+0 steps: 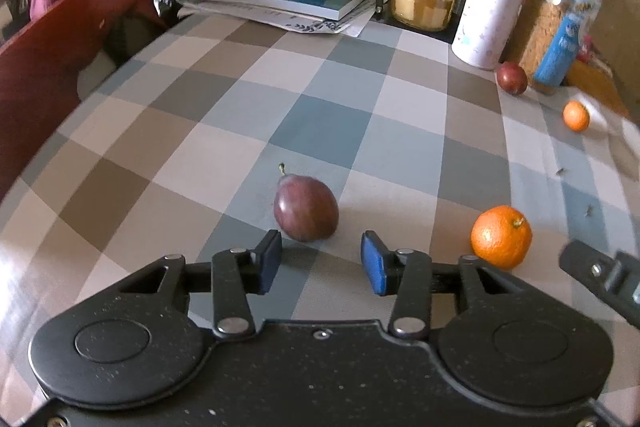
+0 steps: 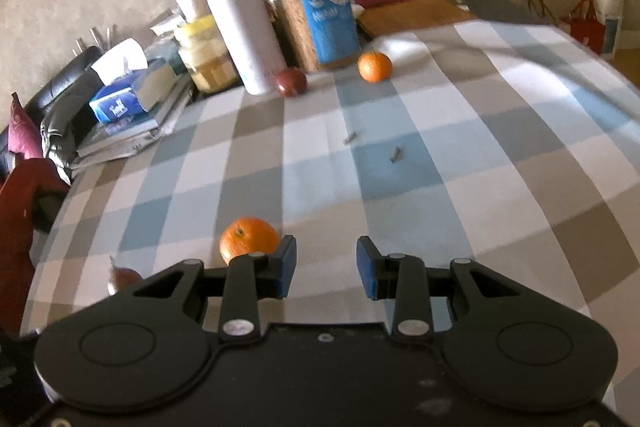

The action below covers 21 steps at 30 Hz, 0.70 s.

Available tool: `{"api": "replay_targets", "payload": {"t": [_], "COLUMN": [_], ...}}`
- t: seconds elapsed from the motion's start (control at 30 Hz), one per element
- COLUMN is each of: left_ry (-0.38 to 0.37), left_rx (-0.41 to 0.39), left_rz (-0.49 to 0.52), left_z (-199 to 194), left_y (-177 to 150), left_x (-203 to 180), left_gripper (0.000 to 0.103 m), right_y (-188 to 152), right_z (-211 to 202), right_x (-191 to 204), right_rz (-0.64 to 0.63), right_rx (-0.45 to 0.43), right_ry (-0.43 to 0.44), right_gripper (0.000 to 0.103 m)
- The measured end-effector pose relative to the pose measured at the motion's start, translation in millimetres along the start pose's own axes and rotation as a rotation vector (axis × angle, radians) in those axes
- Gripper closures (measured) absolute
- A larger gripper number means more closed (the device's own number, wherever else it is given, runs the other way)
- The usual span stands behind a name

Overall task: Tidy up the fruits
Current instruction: 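Close the right tool around the mandarin while the left tool approaches the plum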

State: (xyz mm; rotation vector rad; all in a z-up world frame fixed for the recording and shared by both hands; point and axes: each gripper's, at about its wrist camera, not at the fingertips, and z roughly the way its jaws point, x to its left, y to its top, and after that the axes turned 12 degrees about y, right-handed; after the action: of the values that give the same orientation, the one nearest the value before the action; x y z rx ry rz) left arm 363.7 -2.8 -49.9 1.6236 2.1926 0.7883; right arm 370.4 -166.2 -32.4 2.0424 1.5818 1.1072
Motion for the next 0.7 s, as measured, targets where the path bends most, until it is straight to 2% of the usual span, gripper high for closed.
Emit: {"api": "replay_targets", "payload": {"t": [0.27, 0.4, 0.7], "left_ry": [-0.099, -0.121, -0.141], "left_rx": [0.048, 0.061, 0.071], "left_rz": [-0.118, -0.146, -0.17], "left_z": [4, 6, 7], "left_y": [5, 6, 8], "left_x": [25, 30, 35], "left_gripper": [0.051, 0.051, 0.05], "right_y": [19, 23, 20], "right_z": [24, 37, 62], "right_x": [23, 32, 31], "right_rz": [0.014, 0.026, 0.041], "right_rx": [0.023, 0.045, 0.081], "right_ry": [0.017, 0.036, 0.008], "right_gripper": [0.067, 0.067, 0.067]}}
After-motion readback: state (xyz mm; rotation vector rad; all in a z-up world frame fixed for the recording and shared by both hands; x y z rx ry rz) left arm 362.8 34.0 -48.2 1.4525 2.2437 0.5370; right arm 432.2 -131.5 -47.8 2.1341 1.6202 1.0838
